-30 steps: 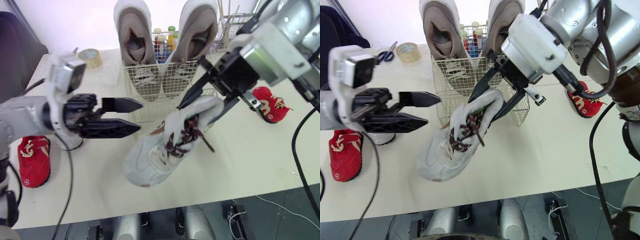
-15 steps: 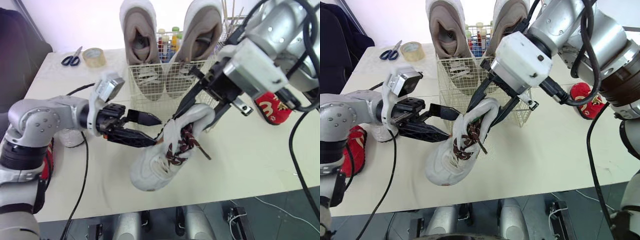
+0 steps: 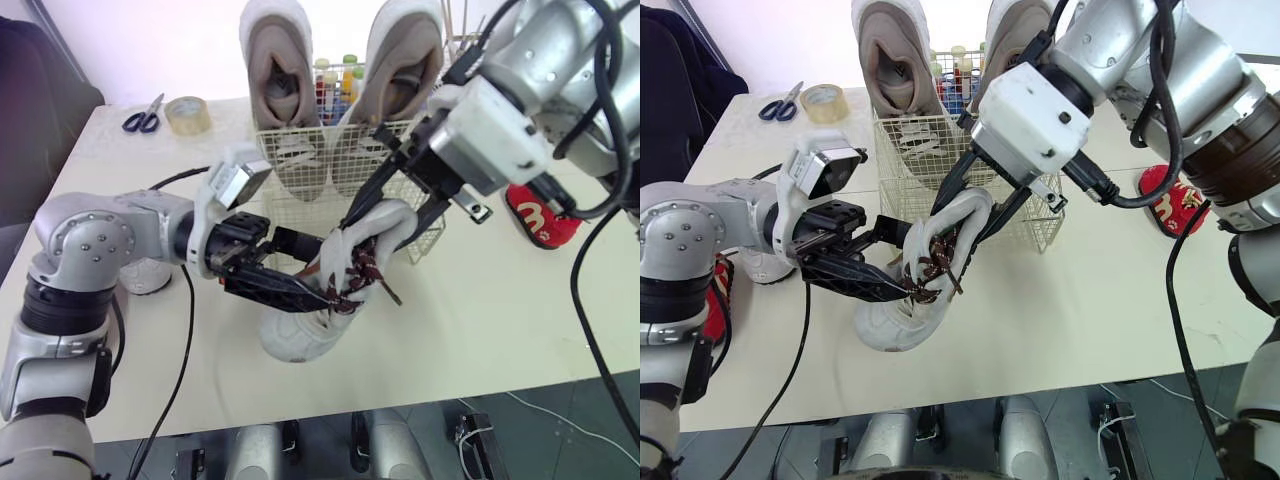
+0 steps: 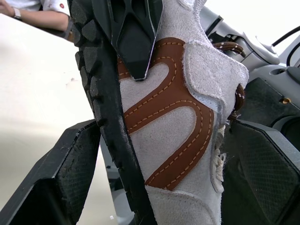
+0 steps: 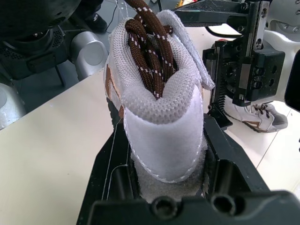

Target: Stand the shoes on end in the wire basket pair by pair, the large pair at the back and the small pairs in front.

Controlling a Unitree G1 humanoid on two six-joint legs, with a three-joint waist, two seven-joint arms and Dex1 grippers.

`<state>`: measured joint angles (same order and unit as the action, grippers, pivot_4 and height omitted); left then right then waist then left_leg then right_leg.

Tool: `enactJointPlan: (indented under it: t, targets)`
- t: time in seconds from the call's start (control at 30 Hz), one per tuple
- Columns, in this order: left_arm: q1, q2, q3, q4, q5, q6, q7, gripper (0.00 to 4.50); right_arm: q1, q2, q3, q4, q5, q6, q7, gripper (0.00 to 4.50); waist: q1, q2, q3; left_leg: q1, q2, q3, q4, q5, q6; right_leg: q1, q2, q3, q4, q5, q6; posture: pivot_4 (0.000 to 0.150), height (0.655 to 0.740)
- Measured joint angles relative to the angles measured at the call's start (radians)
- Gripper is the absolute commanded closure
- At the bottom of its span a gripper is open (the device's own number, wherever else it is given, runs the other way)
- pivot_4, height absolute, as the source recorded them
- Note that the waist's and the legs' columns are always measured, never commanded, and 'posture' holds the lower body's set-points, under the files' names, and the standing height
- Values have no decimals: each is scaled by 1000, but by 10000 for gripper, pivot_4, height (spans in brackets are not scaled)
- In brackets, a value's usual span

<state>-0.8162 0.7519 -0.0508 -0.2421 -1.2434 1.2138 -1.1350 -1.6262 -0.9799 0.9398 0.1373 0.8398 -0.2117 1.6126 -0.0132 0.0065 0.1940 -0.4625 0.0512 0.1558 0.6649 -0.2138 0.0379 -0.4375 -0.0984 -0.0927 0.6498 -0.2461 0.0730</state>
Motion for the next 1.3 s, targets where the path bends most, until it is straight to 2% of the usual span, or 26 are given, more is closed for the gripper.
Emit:
enactJointPlan:
  t: [0.1,0.23,0.33,0.5,0.57,0.6,0.63,0.73,1.0,1.07,1.17,1.3]
  targets:
    - [9,-6,2,-5,3,1,2,7797,0,1,0,-7,7,5,0,32253,0,0,0,0,0,0,0,0,0,0,0,0,0,0,0,1500,7400]
    - [28,-23,8,-5,10,4,28,26336,0,4,-1,-18,16,15,0,32253,-1,0,0,0,0,0,0,0,0,0,0,0,0,0,0,1500,7400]
    - [42,-30,14,-11,11,3,47,36193,3,2,-3,-26,19,32,0,32253,-1,0,0,0,0,0,0,0,0,0,0,0,0,0,0,1500,7400]
    - [81,-63,41,-45,1,-2,100,36193,44,-14,-38,-48,22,80,0,32253,1,0,0,0,0,-1,1,0,0,1,0,0,0,0,0,1500,7400]
    - [101,-82,68,-58,-19,-2,140,36452,70,-14,-81,-49,17,114,0,23825,0,0,0,1,0,-1,1,0,0,2,0,0,0,0,0,1500,7400]
    - [108,-88,78,-64,-32,-3,155,36452,85,-13,-109,-48,11,130,0,21055,0,0,0,1,0,-1,1,0,0,2,0,0,0,0,0,1500,7400]
    - [121,-94,95,-75,-48,-7,178,36452,100,-9,-147,-38,2,153,0,14372,0,0,0,1,0,-2,1,0,0,2,0,0,0,0,0,1500,7400]
    - [156,-113,147,-106,-103,-31,254,36452,150,1,-279,25,-44,235,-8,350,2,0,0,1,0,-3,2,0,0,4,0,-1,0,0,0,1500,7400]
    - [244,-122,206,-194,-243,-80,442,36452,368,-96,-620,106,-161,527,-200,107,2,-1,-1,2,-3,-5,2,0,0,6,-4,-3,-1,0,0,1500,7400]
    - [259,-131,225,-207,-263,-118,497,36452,472,-104,-772,81,-85,679,-290,107,2,-2,-1,3,-2,-6,2,0,0,8,-4,-3,-1,0,0,1500,7400]
    - [273,-138,242,-213,-275,-163,548,36452,579,-97,-918,58,29,862,-383,107,3,-1,-1,3,-2,-6,2,0,0,8,-4,-4,0,0,0,1500,7400]
    - [286,-170,256,-207,-250,-235,581,36452,729,-5,-1108,-29,243,1090,-520,107,2,-3,-2,5,-2,-6,2,0,0,11,-2,-4,-1,0,0,1500,7400]
